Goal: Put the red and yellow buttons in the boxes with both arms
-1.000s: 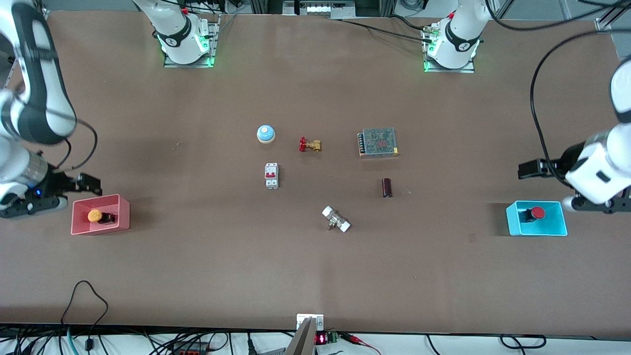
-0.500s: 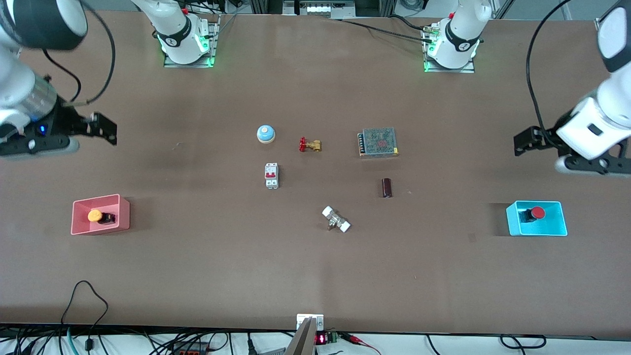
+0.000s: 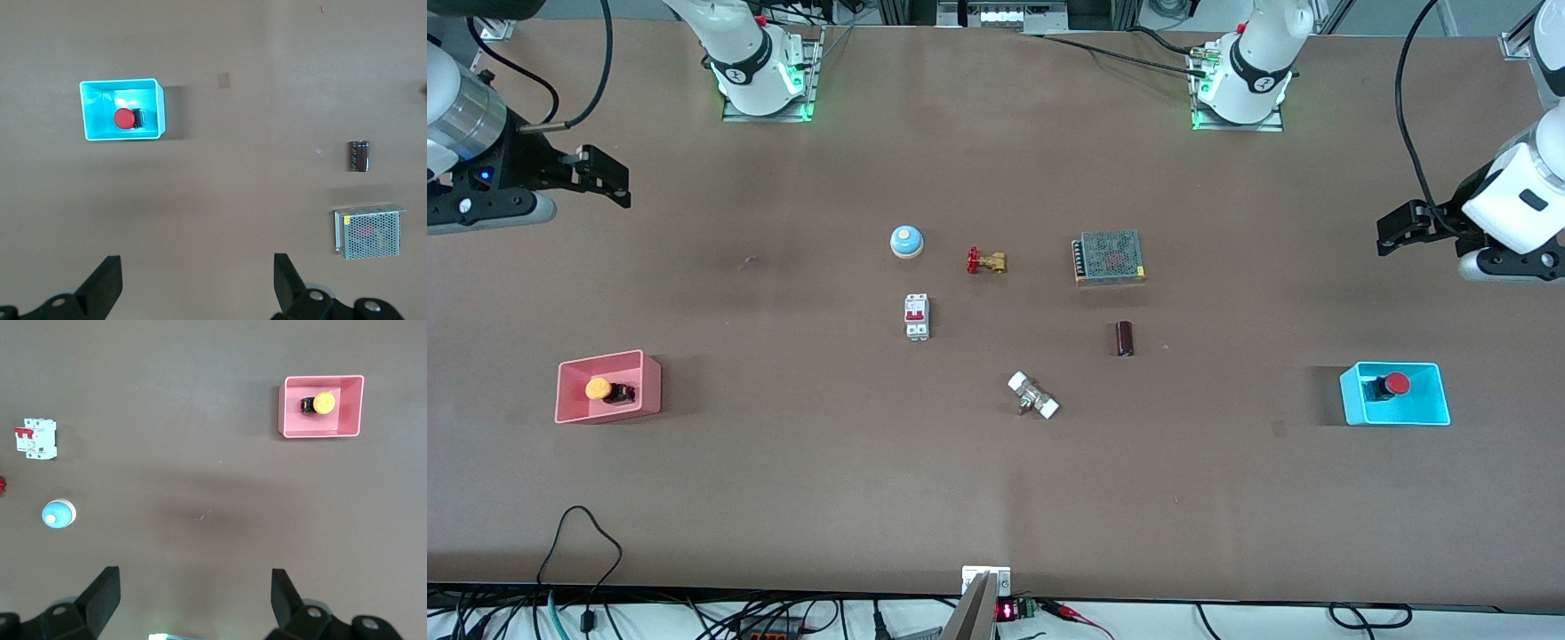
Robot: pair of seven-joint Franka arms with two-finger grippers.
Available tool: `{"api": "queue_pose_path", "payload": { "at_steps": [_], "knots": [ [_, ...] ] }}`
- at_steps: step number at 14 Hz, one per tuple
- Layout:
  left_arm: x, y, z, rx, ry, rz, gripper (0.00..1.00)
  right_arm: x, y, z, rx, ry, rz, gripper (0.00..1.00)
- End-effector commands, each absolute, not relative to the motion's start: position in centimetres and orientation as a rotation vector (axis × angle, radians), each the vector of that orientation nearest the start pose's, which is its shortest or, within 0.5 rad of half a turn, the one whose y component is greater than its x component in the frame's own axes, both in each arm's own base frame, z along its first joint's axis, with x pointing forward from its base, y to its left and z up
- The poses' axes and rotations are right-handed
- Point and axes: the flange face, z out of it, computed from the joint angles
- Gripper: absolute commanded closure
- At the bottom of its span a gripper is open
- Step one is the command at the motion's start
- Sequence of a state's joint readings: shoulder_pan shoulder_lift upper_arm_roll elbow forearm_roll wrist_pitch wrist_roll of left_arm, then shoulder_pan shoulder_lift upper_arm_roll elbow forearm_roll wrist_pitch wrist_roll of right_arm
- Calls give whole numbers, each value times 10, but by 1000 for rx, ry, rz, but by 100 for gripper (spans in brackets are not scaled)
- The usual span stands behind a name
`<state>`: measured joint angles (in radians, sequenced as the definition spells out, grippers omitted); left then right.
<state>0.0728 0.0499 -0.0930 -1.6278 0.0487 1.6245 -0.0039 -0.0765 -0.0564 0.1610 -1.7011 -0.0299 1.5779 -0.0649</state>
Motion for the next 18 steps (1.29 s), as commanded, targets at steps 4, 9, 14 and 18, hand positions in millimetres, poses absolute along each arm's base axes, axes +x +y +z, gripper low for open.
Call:
{"api": "queue_pose_path", "payload": {
  "at_steps": [4,9,14,18],
  "knots": [
    [566,-26,598,-3094,110,43,0,514,48,599,-3151,-213,108,0],
    [563,-21,603,-3095,116,32,0,533,48,601,-3157,-246,111,0],
    [563,-20,603,-3098,105,32,0,533,55,596,-3158,-238,137,0],
    [563,-20,603,-3100,102,34,0,533,58,597,-3158,-243,135,0]
  ]
}}
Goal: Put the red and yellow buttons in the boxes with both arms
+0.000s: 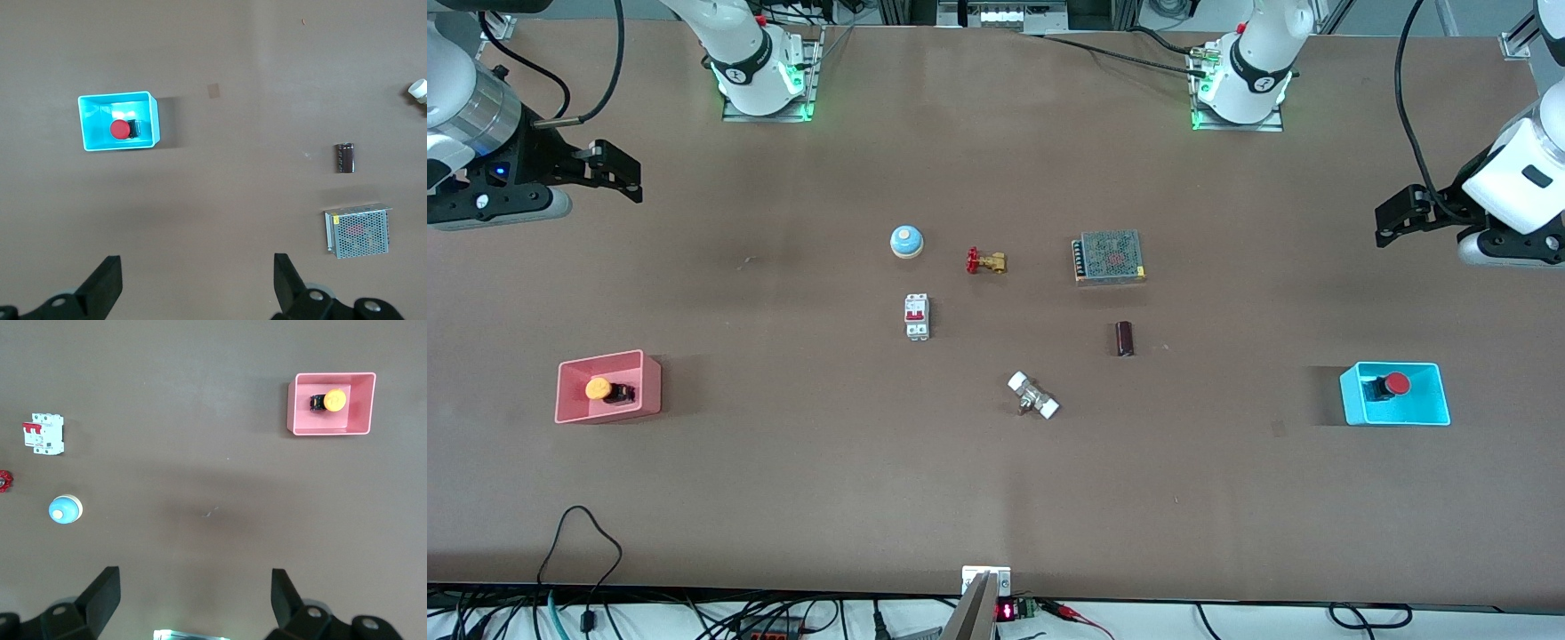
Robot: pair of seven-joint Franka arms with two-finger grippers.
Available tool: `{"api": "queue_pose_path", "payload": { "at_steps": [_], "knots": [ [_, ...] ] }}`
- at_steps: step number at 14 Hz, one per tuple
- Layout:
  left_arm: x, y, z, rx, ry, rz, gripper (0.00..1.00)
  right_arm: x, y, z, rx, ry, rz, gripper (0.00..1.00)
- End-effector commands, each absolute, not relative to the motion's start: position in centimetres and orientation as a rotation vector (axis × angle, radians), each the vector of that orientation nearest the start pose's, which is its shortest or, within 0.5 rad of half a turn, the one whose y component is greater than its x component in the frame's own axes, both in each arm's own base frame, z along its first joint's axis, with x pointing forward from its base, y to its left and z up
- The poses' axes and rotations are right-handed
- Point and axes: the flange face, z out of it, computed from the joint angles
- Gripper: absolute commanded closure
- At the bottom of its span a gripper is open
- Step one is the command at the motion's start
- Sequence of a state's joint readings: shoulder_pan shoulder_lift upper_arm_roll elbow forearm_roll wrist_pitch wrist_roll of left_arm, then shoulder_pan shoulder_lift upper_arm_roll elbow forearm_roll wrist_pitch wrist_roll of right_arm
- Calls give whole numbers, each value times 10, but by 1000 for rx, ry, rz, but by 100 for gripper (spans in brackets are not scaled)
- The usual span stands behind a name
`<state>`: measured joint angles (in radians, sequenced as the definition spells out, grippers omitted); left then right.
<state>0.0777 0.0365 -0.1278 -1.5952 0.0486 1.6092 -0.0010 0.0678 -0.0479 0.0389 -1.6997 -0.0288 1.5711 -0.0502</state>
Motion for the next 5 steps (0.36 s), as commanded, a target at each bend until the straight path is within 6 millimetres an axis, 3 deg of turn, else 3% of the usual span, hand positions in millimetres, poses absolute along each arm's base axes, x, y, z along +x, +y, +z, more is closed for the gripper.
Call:
{"api": "queue_pose_path", "payload": {
  "at_steps": [1,5],
  "knots": [
    [563,-21,603,-3101,102,35,0,533,58,597,-3158,-246,135,0],
    [562,-19,601,-3115,94,57,0,533,57,597,-3160,-243,135,0]
  ]
}}
